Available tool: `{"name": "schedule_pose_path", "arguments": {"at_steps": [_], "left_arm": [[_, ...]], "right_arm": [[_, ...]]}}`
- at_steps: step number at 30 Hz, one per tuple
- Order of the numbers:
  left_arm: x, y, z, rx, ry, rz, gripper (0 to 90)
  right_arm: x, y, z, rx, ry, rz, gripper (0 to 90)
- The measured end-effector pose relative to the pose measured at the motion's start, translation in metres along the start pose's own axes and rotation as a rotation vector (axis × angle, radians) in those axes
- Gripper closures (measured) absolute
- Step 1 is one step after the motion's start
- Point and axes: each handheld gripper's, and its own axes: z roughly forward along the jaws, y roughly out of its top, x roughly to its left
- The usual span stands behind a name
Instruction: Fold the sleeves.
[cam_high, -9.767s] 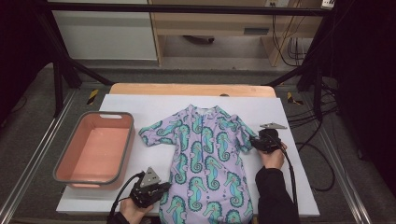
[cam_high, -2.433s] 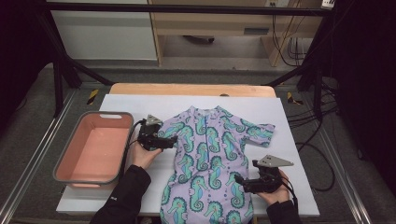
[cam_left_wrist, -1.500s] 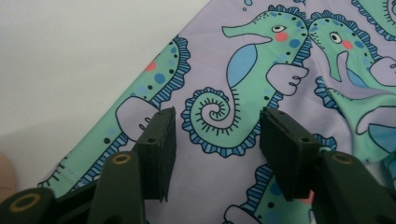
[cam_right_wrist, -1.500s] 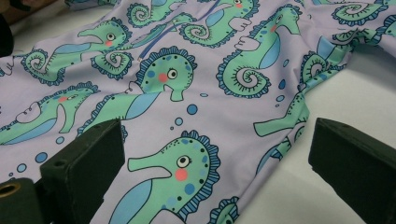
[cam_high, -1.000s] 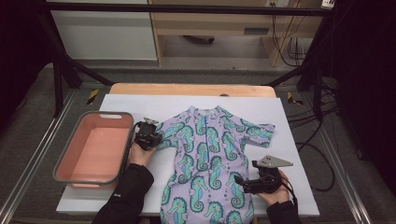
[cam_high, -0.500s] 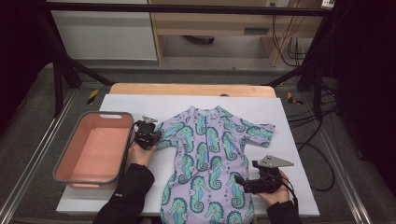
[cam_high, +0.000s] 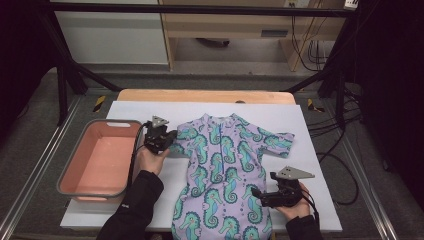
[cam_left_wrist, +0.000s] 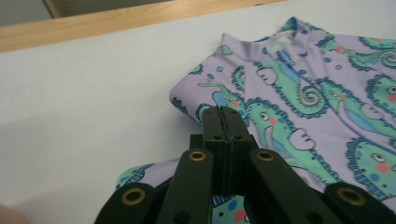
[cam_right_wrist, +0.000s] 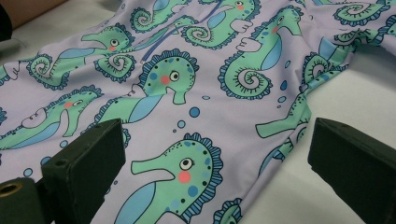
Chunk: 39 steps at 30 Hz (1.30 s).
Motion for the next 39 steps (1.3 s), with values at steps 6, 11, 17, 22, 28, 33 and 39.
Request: {"name": "schedule_pose_path", "arguments": {"at_steps": [6, 11, 17, 22, 28, 33, 39], "left_arm": [[-0.019, 0.009, 0.000, -0.011, -0.028, 0.064, 89.7], [-0.036, 0.013, 0.006, -0.007, -0.056, 0.116, 89.7], [-0.059, 0.013, 0.018, 0.023, -0.093, 0.184, 89.7], [-0.076, 0.008, 0.032, 0.060, -0.131, 0.216, 89.8], [-0.090, 0.004, 0.046, 0.088, -0.175, 0.221, 89.7], [-0.092, -0.003, 0.059, 0.135, -0.215, 0.207, 89.2], [-0.086, -0.005, 0.058, 0.121, -0.281, 0.140, 76.9]], "right_arm": [[0.000, 0.000, 0.000, 0.000, 0.001, -0.001, 4.7], [0.000, 0.000, 0.000, 0.000, 0.002, -0.001, 4.8], [0.000, 0.000, -0.001, -0.002, 0.003, 0.000, 5.0], [0.001, 0.001, -0.001, -0.002, 0.004, -0.002, 5.1], [0.000, 0.001, -0.001, -0.001, 0.005, -0.004, 5.2], [0.000, 0.001, -0.001, -0.004, 0.006, -0.007, 5.2], [0.000, 0.001, -0.001, 0.000, 0.007, -0.004, 5.2]]}}
